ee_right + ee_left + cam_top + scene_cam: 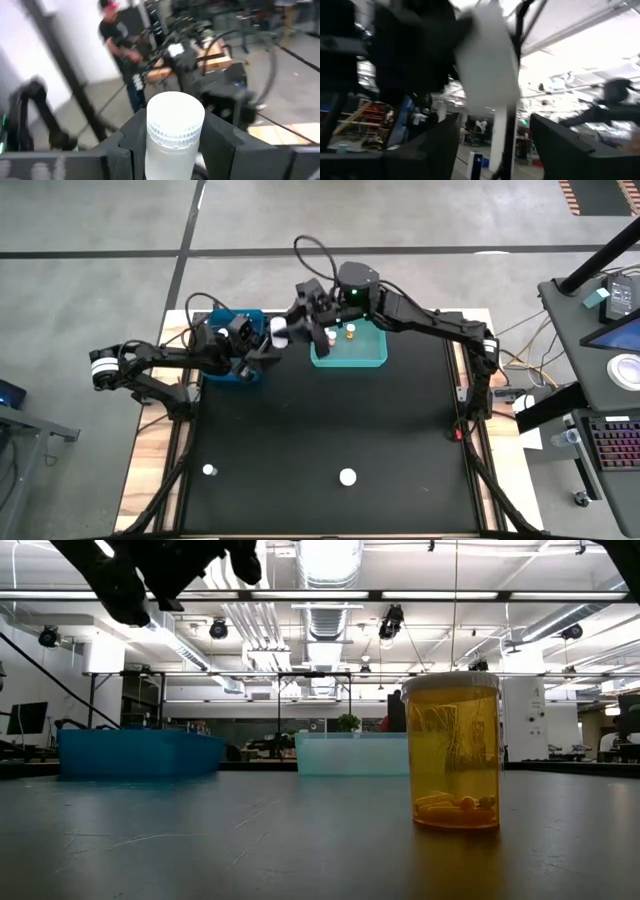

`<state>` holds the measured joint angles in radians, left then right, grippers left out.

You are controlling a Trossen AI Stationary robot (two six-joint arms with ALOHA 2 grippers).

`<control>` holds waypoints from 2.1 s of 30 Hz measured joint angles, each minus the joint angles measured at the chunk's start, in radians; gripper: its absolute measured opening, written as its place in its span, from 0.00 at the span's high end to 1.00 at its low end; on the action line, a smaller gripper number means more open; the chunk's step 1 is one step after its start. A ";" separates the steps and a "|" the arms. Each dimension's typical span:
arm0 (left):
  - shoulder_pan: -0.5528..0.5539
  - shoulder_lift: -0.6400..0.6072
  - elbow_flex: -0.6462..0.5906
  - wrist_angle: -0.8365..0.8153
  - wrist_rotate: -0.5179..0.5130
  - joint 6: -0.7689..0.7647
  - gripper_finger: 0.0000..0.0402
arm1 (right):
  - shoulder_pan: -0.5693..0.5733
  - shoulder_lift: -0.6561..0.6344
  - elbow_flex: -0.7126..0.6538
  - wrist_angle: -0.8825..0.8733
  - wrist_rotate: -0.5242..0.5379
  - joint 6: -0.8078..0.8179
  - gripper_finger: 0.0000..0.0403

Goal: Pick and place medicine bottles into bin by pill shape (circle, oval)
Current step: Put the white capsule bottle into the blue bin

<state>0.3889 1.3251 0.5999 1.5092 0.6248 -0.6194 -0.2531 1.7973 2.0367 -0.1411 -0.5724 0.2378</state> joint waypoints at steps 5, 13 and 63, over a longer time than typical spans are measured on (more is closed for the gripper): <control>0.004 0.000 -0.009 0.000 0.053 0.007 0.39 | -0.023 -0.002 0.040 -0.002 0.074 0.263 0.67; 0.005 0.000 -0.035 -0.001 0.055 0.054 0.37 | -0.041 -0.002 0.065 -0.019 0.076 0.352 0.67; 0.259 -0.552 -0.057 -1.166 -0.346 0.719 0.40 | -0.086 0.019 -0.040 0.027 0.579 -0.301 0.65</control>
<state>0.6479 0.7733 0.5427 0.3428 0.2787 0.0995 -0.3393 1.8160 1.9964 -0.1138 0.0062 -0.0627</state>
